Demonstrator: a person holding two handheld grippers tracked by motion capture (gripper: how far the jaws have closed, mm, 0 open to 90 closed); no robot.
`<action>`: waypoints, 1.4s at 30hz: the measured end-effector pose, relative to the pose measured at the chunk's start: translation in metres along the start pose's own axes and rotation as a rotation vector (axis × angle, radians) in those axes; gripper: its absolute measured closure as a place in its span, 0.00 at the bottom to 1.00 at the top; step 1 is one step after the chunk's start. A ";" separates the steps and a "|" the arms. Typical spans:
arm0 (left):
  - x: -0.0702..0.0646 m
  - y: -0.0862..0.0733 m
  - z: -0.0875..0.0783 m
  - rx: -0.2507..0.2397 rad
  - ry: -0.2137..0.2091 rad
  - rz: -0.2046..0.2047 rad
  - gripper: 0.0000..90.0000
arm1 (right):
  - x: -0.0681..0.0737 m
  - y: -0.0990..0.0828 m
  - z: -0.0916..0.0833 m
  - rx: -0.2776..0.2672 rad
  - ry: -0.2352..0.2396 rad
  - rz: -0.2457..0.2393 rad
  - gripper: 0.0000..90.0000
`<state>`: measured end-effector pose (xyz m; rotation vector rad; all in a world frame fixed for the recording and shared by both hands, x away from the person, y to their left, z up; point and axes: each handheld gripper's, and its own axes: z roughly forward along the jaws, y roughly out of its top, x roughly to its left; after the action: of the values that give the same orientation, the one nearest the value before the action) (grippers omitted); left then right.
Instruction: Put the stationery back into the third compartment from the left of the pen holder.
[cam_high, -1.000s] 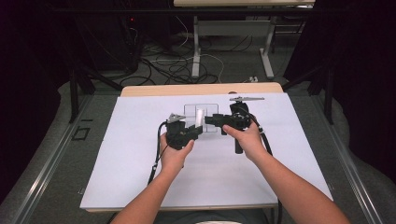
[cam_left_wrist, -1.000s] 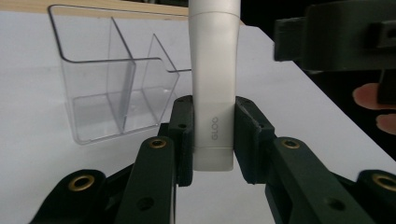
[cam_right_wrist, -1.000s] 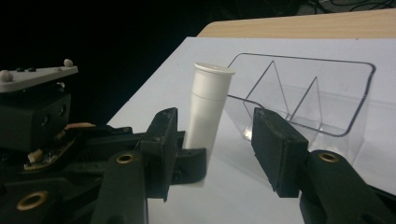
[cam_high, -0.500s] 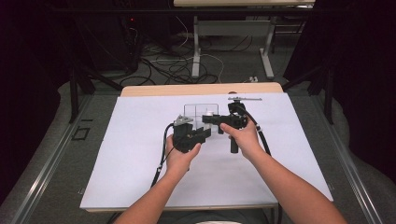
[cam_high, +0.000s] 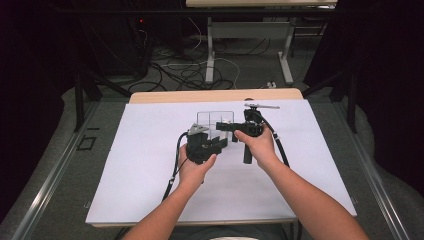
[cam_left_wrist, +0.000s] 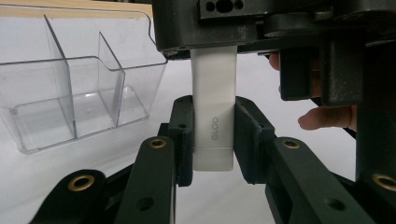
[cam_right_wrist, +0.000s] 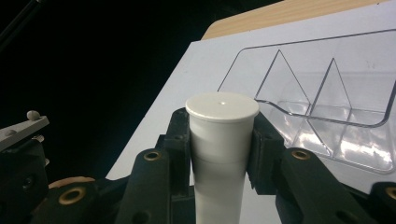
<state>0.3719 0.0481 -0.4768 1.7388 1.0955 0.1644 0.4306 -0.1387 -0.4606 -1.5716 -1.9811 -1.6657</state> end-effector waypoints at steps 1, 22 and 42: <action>0.000 0.000 0.000 0.001 0.000 -0.002 0.79 | 0.000 0.000 0.000 0.003 -0.004 0.009 0.73; 0.014 -0.005 -0.003 0.002 0.059 -0.018 0.56 | -0.004 0.013 0.011 -0.080 -0.110 -0.089 0.74; 0.040 -0.011 -0.021 0.013 0.232 0.044 0.40 | -0.012 0.029 0.026 -0.225 -0.294 -0.311 0.74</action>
<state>0.3764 0.0919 -0.4903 1.7887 1.2269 0.3952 0.4709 -0.1304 -0.4594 -1.7446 -2.3584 -1.9242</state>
